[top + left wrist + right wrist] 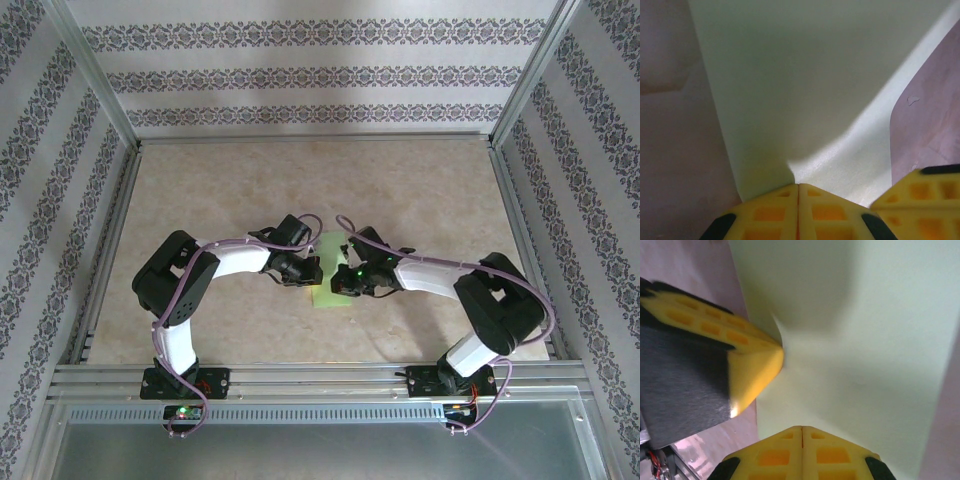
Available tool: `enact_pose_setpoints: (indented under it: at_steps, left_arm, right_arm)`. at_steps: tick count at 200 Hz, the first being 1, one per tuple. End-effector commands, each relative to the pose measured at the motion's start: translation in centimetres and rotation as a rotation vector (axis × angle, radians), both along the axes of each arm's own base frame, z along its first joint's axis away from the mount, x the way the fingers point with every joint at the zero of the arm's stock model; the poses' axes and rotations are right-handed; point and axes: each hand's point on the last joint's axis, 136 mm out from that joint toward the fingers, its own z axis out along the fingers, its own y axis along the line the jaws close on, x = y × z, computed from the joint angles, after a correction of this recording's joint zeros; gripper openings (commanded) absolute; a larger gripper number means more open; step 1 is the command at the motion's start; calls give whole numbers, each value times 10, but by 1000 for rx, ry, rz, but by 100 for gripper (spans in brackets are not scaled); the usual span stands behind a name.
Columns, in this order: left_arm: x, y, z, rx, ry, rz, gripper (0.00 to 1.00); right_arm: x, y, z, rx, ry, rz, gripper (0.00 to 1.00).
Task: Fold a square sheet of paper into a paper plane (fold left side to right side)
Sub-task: Hold the square sheet of paper at the center of the table, then first fold the square sheet of paper in half at the center of the table.
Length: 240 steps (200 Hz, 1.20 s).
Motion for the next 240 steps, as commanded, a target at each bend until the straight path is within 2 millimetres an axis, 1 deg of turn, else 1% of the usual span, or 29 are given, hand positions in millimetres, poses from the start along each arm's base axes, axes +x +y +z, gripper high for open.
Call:
enact_pose_setpoints:
  at_steps: [1,37,74,93,126,152,181,240]
  left_arm:
    - [-14,7,-15,60,40,18,8]
    - [-6,-1,-1,20,17,19,8]
    - [12,-7,19,-20,-30,26,9]
    - [22,-9,22,-34,-48,28,9]
    - [33,-5,13,-28,-58,37,8]
    - [37,-3,3,-27,-41,51,8]
    - [44,1,-2,-29,-51,77,8]
    - [63,15,-16,-24,-71,139,8]
  right_arm:
    - [-4,2,-16,-34,26,-18,0]
    - [-13,-9,-32,-114,45,-9,0]
    - [-24,-23,-46,-180,78,6,0]
    - [-27,-26,-50,-197,84,6,0]
    - [-28,-31,-54,-225,89,5,0]
    - [-29,-34,-56,-243,95,8,0]
    - [-31,-38,-59,-270,104,16,0]
    - [-40,-51,-67,-355,128,54,0]
